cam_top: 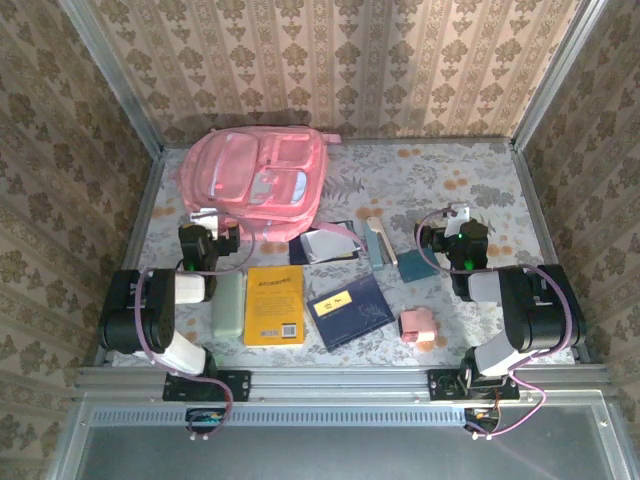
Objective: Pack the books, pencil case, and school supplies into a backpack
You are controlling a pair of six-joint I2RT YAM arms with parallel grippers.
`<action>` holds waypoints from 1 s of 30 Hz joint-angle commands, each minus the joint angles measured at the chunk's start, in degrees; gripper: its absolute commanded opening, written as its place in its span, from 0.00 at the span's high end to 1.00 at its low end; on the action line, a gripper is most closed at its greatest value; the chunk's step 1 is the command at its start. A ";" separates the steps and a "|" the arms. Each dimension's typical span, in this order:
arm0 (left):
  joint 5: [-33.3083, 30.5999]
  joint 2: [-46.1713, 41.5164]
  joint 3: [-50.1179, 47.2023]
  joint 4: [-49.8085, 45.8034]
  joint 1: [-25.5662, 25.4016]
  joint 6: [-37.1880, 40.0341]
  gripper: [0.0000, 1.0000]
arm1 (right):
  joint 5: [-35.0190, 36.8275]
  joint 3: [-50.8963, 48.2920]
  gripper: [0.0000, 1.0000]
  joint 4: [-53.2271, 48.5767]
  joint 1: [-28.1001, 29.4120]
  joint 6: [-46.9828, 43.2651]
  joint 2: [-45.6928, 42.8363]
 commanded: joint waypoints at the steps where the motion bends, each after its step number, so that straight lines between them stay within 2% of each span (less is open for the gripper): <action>1: 0.75 -0.14 -0.13 1.28 0.61 0.60 0.00 | 0.43 -0.04 0.00 0.81 0.19 0.32 -0.16; 5: 4.21 -0.19 0.40 0.05 2.10 0.01 0.00 | 0.56 -0.22 0.00 0.98 0.31 0.27 -0.24; 24: 4.22 -1.87 0.14 -0.64 1.73 0.65 0.00 | 0.05 0.14 0.00 0.66 0.29 -0.04 -0.96; 26: 1.90 -6.03 0.95 -5.41 0.87 0.98 0.00 | 0.54 3.18 0.00 -8.44 1.39 -1.30 -5.40; 28: -4.17 -12.36 3.55 -14.23 -1.16 1.03 0.00 | 3.17 5.69 0.00 -17.60 3.01 -2.20 -11.94; 30: -8.13 -18.36 5.60 -18.66 -3.57 0.59 0.00 | 7.32 5.33 0.00 -17.65 5.86 1.17 -19.00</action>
